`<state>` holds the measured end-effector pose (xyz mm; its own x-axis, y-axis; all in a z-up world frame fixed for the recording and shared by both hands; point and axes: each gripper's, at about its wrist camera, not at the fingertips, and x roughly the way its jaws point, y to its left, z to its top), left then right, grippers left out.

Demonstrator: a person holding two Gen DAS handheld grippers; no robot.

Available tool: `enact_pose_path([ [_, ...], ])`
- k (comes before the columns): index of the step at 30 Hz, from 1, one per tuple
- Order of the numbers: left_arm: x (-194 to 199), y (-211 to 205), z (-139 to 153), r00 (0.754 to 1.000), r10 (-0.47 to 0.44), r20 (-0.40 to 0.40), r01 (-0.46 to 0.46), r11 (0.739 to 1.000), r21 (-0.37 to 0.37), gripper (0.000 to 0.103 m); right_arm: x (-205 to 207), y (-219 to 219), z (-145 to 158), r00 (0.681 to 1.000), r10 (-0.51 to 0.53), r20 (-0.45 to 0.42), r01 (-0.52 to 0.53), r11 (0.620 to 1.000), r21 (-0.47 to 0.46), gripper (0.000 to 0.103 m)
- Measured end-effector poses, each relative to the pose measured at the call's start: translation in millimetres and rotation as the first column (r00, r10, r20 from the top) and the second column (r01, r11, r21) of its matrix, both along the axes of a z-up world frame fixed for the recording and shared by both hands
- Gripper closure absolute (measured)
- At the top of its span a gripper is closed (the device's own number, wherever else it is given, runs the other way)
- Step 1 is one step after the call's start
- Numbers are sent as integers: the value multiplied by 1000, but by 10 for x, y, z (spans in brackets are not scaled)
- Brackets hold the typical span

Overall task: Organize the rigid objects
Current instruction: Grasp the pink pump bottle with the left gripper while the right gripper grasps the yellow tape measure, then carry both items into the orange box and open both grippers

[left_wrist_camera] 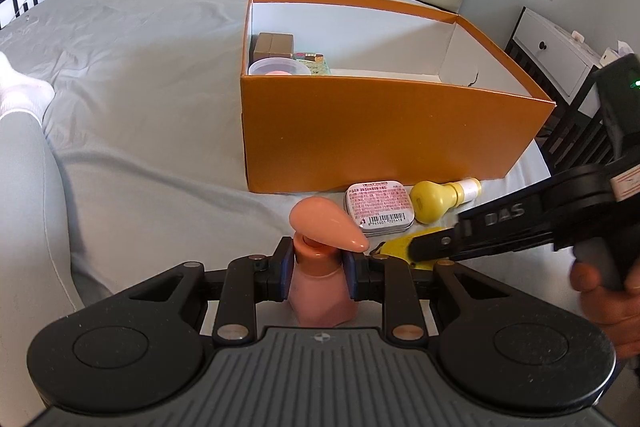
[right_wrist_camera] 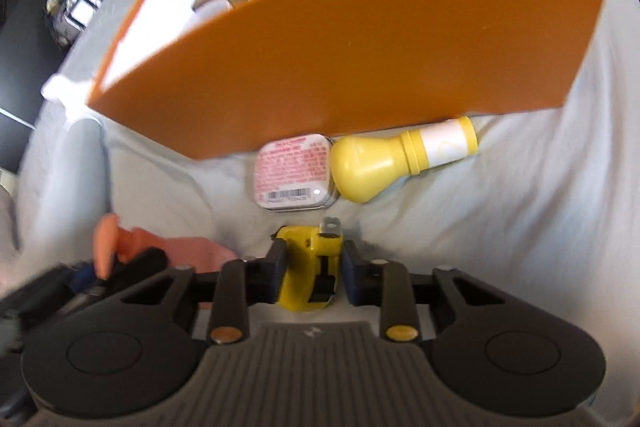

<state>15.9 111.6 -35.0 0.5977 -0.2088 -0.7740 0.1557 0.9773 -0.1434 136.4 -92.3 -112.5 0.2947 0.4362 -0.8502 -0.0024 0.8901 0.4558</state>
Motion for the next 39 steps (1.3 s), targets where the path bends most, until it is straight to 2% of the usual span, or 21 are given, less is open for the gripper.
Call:
enact_pose_path([
  [5, -2, 5, 56, 1000, 11, 8, -10, 1000, -14, 75, -97, -43, 148, 1000, 1, 13, -2, 1000, 31, 81],
  [10, -6, 10, 246, 1000, 12, 24, -10, 999, -53, 75, -171, -102, 528, 992, 12, 126, -16, 999, 31, 81],
  [15, 70, -2, 618, 996, -5, 92, 15, 995, -100, 75, -182, -197, 944, 973, 15, 232, -29, 998, 57, 81],
  [21, 467, -172, 1027, 984, -54, 169, 68, 994, -83, 75, 23, -366, 1336, 955, -6, 297, -19, 996, 81, 81],
  [25, 865, -343, 1125, 974, -99, 205, 110, 993, -45, 75, 312, -467, 1504, 951, 3, 310, -16, 999, 38, 81],
  [28, 1180, -471, 1082, 971, -118, 206, 125, 992, -21, 75, 586, -538, 1519, 950, 0, 312, 3, 1000, -9, 81],
  [31, 1488, -606, 959, 966, -153, 209, 154, 988, 10, 75, 910, -639, 1403, 961, -33, 275, 35, 999, -2, 81],
  [34, 1820, -690, 781, 973, -158, 171, 155, 987, 30, 75, 1206, -712, 1224, 973, -62, 224, 61, 998, 11, 81],
  [39, 2245, -748, 412, 987, -134, 90, 130, 990, 52, 75, 1605, -742, 938, 979, -75, 188, 78, 997, -7, 81],
])
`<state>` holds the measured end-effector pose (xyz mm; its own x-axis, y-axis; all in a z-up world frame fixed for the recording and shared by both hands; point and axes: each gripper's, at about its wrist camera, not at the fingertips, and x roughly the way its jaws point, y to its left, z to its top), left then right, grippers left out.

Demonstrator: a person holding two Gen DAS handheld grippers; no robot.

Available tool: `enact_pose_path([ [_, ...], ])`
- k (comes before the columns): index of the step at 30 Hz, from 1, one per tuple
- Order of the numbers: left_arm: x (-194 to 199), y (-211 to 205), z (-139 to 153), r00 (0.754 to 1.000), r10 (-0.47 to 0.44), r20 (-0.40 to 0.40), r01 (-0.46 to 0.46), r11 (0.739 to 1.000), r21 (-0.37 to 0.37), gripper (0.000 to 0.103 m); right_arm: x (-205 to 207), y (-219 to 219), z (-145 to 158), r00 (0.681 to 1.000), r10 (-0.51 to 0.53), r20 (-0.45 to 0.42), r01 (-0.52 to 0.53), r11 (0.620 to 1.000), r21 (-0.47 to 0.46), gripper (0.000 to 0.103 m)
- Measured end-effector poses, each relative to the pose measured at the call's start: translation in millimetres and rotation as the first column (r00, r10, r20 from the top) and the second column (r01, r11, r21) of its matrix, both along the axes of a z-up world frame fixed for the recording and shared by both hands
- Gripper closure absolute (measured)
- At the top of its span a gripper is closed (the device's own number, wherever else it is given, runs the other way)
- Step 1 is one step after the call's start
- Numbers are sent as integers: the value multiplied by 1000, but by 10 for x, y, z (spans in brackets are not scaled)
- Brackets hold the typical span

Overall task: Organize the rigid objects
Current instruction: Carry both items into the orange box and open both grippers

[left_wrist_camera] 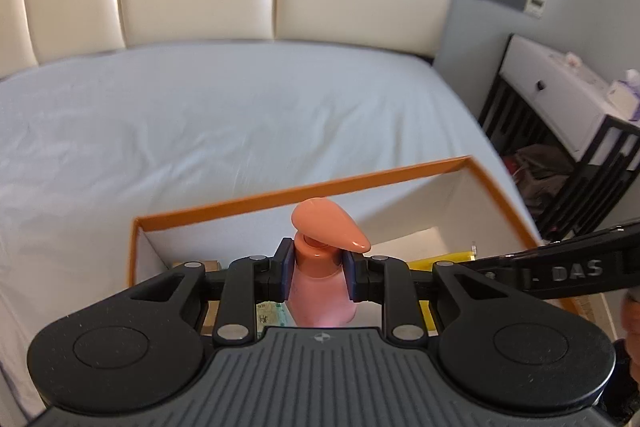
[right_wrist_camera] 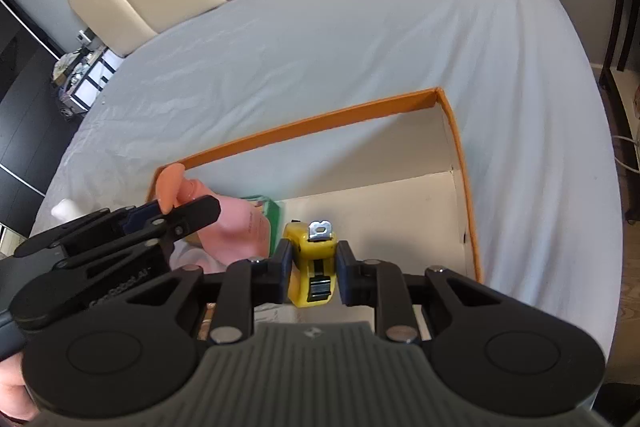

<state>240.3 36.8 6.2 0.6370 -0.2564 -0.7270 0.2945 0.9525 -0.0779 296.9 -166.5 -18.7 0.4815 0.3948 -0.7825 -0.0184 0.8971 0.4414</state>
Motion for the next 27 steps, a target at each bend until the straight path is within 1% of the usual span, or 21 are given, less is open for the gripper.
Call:
enact_pose_path([
  [3, 104, 23, -159, 1000, 4, -25, -4, 1000, -9, 75, 159, 0, -104, 1000, 12, -4, -12, 1000, 13, 81],
  [5, 158, 17, -254, 999, 13, -49, -13, 1000, 1, 75, 249, 13, -160, 1000, 29, -6, -29, 1000, 13, 81],
  [9, 226, 28, -350, 998, 17, -68, -17, 1000, 7, 75, 429, 71, -274, 999, 44, -28, -44, 999, 27, 81],
  [15, 257, 4, -385, 996, 0, -85, 3, 1000, 25, 75, 618, 143, -396, 998, 27, -48, -26, 999, 21, 81],
  [17, 241, -2, -379, 996, -17, -84, 21, 999, 43, 73, 662, 142, -446, 998, 14, -63, -12, 1000, 23, 82],
  [20, 239, 11, -383, 993, -20, -120, 26, 999, 48, 73, 707, 115, -539, 995, 0, -104, 5, 999, 47, 83],
  [22, 221, 20, -386, 991, -26, -132, 32, 998, 49, 73, 729, 138, -581, 993, -1, -114, 7, 999, 54, 85],
  [24, 205, 16, -382, 992, -26, -126, 34, 997, 63, 70, 747, 183, -603, 993, 5, -118, 1, 999, 53, 85],
  [25, 196, 16, -379, 992, -25, -122, 33, 997, 67, 66, 754, 202, -616, 993, 7, -118, -1, 999, 51, 85],
  [26, 188, 10, -377, 992, -26, -124, 35, 997, 70, 59, 761, 217, -628, 993, 9, -118, -3, 999, 53, 85],
  [27, 176, 7, -371, 992, -30, -126, 39, 997, 67, 54, 768, 220, -644, 993, 9, -120, -2, 998, 59, 85],
])
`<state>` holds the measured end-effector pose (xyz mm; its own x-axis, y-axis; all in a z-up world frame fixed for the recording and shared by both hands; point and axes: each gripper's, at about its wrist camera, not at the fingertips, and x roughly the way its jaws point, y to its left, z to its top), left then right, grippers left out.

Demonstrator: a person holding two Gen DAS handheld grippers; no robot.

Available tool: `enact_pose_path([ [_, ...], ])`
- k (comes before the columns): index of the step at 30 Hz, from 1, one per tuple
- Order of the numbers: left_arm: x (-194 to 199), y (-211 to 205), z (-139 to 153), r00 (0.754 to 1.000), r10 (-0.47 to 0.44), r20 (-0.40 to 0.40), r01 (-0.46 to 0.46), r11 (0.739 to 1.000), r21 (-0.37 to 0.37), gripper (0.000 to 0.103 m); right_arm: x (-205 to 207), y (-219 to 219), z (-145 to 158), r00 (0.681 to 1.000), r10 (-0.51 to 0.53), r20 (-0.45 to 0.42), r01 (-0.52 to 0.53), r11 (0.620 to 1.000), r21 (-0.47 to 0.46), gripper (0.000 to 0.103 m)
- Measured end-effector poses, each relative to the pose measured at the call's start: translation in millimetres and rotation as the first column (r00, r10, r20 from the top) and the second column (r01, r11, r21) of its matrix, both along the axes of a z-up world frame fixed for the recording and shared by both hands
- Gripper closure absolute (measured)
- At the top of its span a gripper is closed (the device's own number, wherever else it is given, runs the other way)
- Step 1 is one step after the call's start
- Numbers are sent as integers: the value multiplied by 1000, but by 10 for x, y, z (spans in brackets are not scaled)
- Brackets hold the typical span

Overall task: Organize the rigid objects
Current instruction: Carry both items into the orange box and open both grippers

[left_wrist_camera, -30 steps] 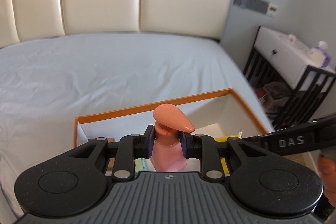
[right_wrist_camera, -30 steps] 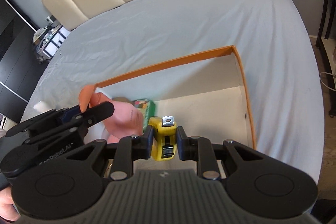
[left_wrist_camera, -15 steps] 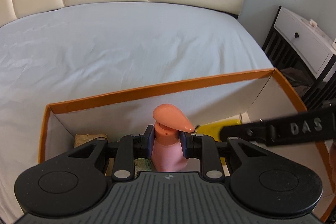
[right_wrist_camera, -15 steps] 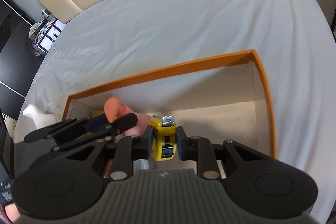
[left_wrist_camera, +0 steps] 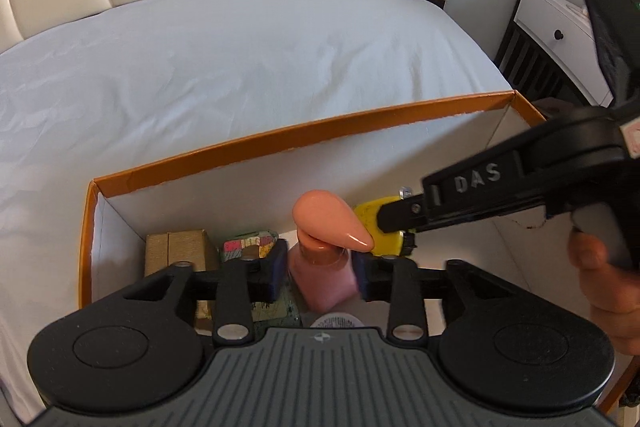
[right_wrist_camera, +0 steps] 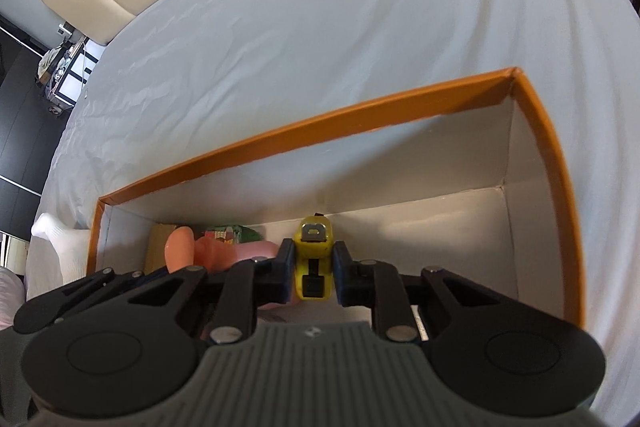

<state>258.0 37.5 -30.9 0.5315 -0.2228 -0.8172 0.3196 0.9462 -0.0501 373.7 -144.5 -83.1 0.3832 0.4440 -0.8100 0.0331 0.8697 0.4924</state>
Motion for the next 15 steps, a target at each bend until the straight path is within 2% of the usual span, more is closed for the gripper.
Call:
enact_pose_path([
  [1, -20, 6, 12, 1000, -3, -1, 3, 1000, -7, 47, 6, 0, -16, 1000, -2, -4, 2, 1000, 5, 85],
  [7, -163, 10, 86, 1000, -5, 20, 5, 1000, 0, 42, 35, -41, -78, 1000, -1, 7, 1, 1000, -1, 84],
  [12, -286, -26, 136, 999, -10, 33, 9, 1000, 24, 41, 3, 22, -45, 999, -8, 42, 12, 994, -109, 83],
  [13, -304, -24, 154, 999, -8, 35, 7, 1000, 26, 41, 10, 34, -47, 999, -10, 34, 15, 991, -133, 86],
  [15, -337, -16, 195, 999, 6, 40, -7, 999, 38, 40, 24, 65, -133, 1000, -8, -19, 5, 985, -175, 86],
])
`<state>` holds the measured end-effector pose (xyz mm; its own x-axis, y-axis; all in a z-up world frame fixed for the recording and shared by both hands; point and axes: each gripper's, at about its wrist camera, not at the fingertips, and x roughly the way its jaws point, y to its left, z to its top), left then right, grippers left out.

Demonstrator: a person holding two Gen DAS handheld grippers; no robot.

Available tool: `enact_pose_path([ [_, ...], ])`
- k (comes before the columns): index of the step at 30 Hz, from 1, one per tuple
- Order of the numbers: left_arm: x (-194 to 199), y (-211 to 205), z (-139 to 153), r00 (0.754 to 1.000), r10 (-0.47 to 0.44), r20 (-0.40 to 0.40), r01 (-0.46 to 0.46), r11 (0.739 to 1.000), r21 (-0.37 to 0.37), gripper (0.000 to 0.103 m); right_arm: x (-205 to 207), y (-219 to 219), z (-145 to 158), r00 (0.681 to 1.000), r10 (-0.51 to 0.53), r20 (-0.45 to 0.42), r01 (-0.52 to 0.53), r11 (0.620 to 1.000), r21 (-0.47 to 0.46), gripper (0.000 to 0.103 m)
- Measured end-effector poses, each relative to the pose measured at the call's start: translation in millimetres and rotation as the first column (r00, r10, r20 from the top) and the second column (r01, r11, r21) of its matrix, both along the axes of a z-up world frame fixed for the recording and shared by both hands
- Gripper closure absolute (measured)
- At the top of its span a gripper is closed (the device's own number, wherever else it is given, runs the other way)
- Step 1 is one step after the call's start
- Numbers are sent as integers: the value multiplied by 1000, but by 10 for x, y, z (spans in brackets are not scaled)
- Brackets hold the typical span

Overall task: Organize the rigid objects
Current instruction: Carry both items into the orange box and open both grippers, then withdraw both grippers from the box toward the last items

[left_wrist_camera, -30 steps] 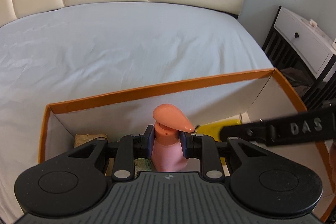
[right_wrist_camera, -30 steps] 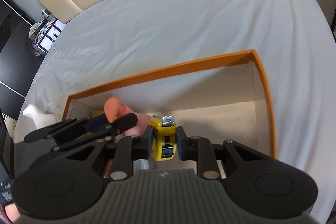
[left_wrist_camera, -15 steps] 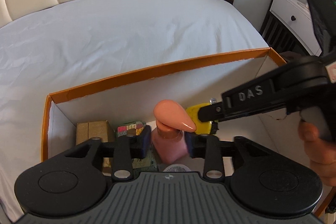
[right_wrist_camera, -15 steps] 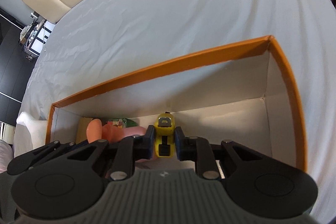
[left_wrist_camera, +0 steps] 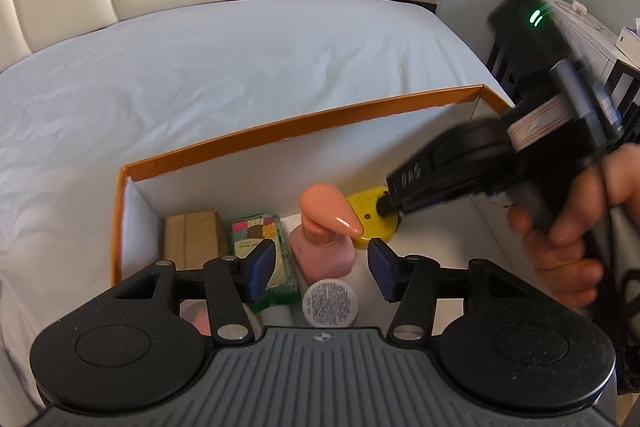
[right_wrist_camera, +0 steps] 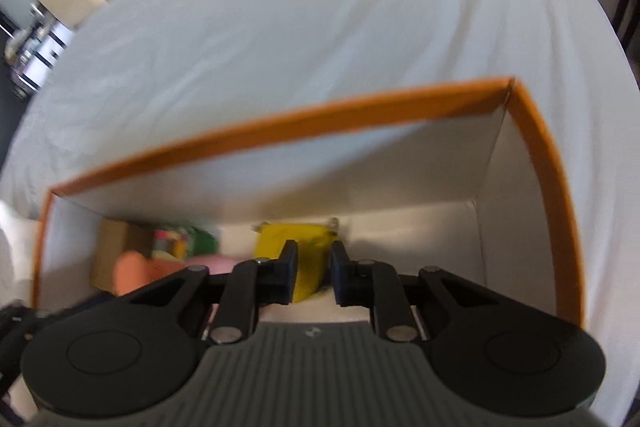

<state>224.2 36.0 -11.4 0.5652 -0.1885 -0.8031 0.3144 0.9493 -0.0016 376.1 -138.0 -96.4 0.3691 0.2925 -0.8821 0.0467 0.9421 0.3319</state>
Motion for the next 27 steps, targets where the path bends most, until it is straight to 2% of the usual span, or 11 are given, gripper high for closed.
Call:
enact_pose_path([
  [4, -123, 20, 94, 999, 38, 29, -38, 999, -3, 40, -37, 7, -28, 1000, 9, -7, -9, 1000, 28, 87],
  [9, -352, 3, 288, 995, 22, 94, -19, 999, -33, 40, -172, -23, 95, 999, 39, 31, -40, 999, 17, 83],
  [12, -540, 26, 453, 990, 15, 141, -6, 998, -70, 40, -329, -61, 311, 993, 65, 98, -65, 998, 0, 81],
  [14, -680, 62, 543, 986, 17, 168, -1, 996, -94, 40, -472, -143, 473, 986, 70, 149, -72, 997, 8, 75],
  [17, -891, 127, 620, 981, 45, 189, -21, 992, -126, 40, -701, -225, 723, 973, 68, 221, -76, 997, 27, 74],
  [20, -1068, 186, 633, 979, 70, 193, -40, 987, -157, 40, -959, -271, 946, 957, 68, 281, -84, 995, 46, 73],
  [27, -1434, 258, 517, 980, 94, 173, -65, 984, -167, 40, -1596, -298, 1291, 928, 83, 363, -109, 993, 53, 71],
])
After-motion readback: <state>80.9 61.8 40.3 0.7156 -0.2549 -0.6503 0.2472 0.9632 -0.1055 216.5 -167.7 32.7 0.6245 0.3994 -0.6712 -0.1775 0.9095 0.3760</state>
